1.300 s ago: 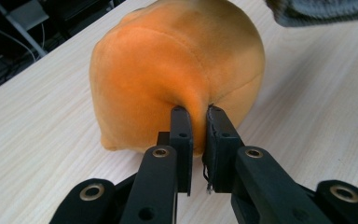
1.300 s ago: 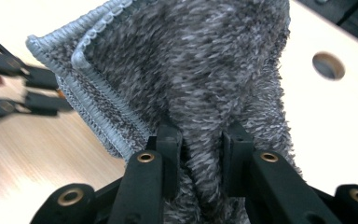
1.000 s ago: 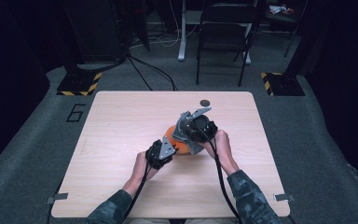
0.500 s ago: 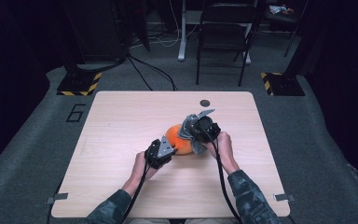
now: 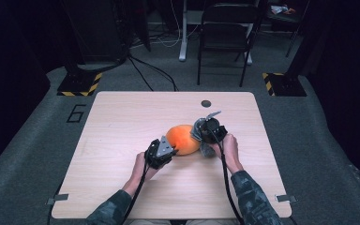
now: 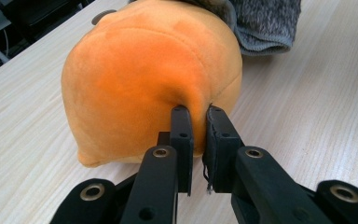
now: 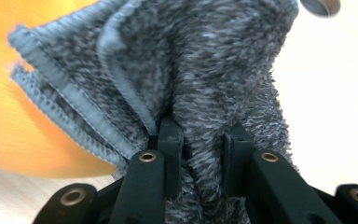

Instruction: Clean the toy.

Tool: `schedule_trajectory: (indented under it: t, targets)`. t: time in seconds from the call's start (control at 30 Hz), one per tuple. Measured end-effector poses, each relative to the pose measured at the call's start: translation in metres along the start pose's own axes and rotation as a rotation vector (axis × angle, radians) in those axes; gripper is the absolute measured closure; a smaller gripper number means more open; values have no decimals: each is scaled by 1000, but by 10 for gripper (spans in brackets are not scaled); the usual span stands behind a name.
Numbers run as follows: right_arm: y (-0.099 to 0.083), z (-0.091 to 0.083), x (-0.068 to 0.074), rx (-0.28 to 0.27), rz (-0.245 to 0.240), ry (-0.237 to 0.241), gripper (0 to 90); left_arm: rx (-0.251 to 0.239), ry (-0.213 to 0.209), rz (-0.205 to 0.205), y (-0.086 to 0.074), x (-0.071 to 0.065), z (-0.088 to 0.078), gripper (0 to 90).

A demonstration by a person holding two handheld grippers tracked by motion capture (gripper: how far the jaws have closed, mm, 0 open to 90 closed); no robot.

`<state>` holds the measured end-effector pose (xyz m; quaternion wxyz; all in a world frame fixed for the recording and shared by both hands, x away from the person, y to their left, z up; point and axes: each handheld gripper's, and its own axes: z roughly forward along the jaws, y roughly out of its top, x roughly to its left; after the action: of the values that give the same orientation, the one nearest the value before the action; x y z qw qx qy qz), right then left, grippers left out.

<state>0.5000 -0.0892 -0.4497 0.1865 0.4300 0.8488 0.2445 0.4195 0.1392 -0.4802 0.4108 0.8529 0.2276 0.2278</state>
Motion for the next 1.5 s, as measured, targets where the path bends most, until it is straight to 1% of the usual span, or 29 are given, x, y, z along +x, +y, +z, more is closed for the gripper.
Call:
schedule_trajectory:
  t: [0.03, 0.07, 0.13, 0.23, 0.27, 0.3, 0.33, 0.37, 0.4, 0.43, 0.53, 0.57, 0.6, 0.63, 0.67, 0.7, 0.77, 0.83, 0.87, 0.9, 0.93, 0.97, 1.0, 1.03, 1.23, 1.3, 1.37, 1.47, 1.5]
  targets:
    - [-2, 2, -1, 8, 15, 1, 737, -2, -1, 3, 0, 0, 0, 829]
    - [-3, 4, -3, 15, 18, 2, 737, -2, -1, 12, 0, 0, 0, 829]
    - [-3, 3, -6, 17, 29, 12, 735, -3, -3, 8, 0, 0, 0, 829]
    - [1, -8, -8, -17, 31, 13, 733, -7, -7, 9, 0, 1, 0, 828]
    - [4, -14, -7, -41, 27, 16, 733, -9, -10, 12, -1, 1, 0, 828]
    - [6, -20, -6, -54, 22, 27, 733, -8, -10, 14, -1, 1, 0, 828]
    - [9, -25, -2, -73, 27, 33, 733, -8, -12, 15, -1, 1, 0, 828]
    - [12, -31, 2, -86, -1, 37, 733, -8, -10, 18, 0, 1, 0, 828]
    - [15, -36, 10, -105, -29, 43, 732, -7, -7, 17, 0, 1, 0, 827]
    - [17, -38, 14, -111, -50, 54, 731, -7, -7, 19, 0, 0, 0, 827]
    - [23, -44, 35, -140, -113, 71, 730, -9, -4, 24, 0, 0, 0, 827]
    - [24, -46, 41, -136, -116, 83, 730, -5, -5, 24, 0, 0, 0, 826]
    - [25, -45, 46, -137, -136, 87, 730, -4, -2, 24, 0, 0, 0, 825]
    - [26, -43, 49, -145, -156, 80, 730, -2, -5, 26, 0, 0, 0, 826]
    - [26, -42, 50, -133, -166, 75, 730, -4, -4, 26, 0, 0, 0, 826]
    - [26, -40, 51, -130, -159, 71, 731, -3, -4, 26, 0, 0, 0, 825]
    - [24, -38, 47, -122, -135, 77, 730, -4, -5, 25, 0, 0, 0, 825]
    - [23, -35, 41, -120, -128, 72, 730, 0, -6, 25, 0, 0, 0, 825]
    - [22, -34, 38, -116, -116, 74, 730, 1, -6, 24, 0, 0, 0, 825]
    - [21, -33, 36, -108, -101, 70, 730, -2, 1, 13, -1, 0, 1, 825]
    - [20, -31, 32, -107, -109, 67, 729, 5, -7, 15, -1, 1, 0, 825]
    - [19, -31, 30, -91, -85, 68, 729, 7, -7, 14, -1, 1, 0, 825]
    - [18, -29, 27, -95, -78, 64, 729, 8, -8, 16, -1, 2, 0, 825]
    - [17, -27, 24, -95, -84, 54, 729, 10, -10, 16, -1, 2, 0, 825]
    - [8, -14, 8, -47, -19, 44, 730, 8, -11, -1, -2, 3, 0, 823]
    - [5, -10, 4, -37, -5, 40, 730, 14, -14, 1, -2, 4, 0, 823]
    - [3, -5, 0, -15, 8, 40, 731, 13, -15, -13, -3, 5, 0, 822]
    - [-1, 1, -4, 6, 37, 48, 731, 9, -11, -16, -4, 6, 0, 822]
    - [-2, 3, -5, 18, 33, 44, 731, 10, -13, -16, -4, 7, 0, 822]
